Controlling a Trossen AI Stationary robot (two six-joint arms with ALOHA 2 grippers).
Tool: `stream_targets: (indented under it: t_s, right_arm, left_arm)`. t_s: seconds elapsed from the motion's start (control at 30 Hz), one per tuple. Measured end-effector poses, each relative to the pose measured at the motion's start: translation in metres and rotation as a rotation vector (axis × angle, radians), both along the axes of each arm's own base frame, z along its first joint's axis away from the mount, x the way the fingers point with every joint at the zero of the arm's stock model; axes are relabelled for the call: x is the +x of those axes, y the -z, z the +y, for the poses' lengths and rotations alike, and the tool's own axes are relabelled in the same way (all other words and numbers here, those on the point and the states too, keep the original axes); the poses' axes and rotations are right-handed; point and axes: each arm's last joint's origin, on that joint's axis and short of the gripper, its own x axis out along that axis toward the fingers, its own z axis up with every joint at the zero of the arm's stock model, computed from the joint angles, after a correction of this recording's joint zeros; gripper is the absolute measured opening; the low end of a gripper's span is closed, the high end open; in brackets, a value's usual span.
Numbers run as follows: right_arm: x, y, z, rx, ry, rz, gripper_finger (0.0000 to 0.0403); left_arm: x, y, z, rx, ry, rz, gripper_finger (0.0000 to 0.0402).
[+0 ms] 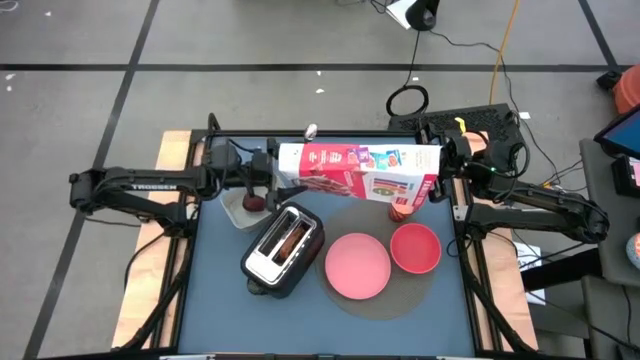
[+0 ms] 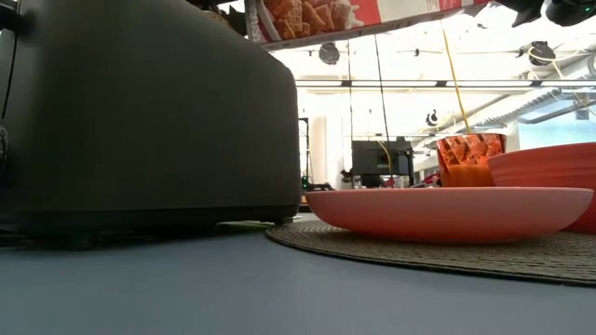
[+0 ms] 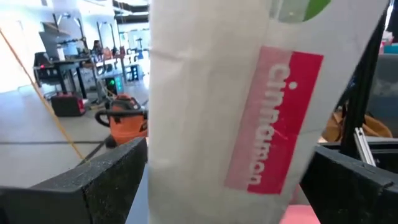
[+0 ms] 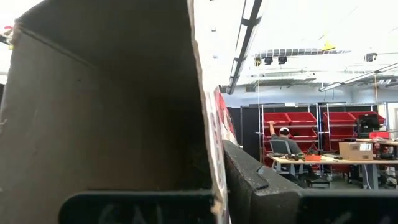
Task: Arrange a breakfast setting
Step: Pour the cereal from the cereal box into the red bowl
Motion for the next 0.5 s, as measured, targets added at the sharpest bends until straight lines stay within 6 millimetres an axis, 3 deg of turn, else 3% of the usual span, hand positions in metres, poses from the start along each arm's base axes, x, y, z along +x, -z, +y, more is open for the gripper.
stream_targets:
  t_s: [0.5]
  right_arm:
    - [0.0, -0.0003, 0.0001, 0.0, -0.001, 0.0, 0.0]
  left_arm:
    - [0.011, 0.0008, -0.001, -0.009, 0.016, -0.086, 0.0393]
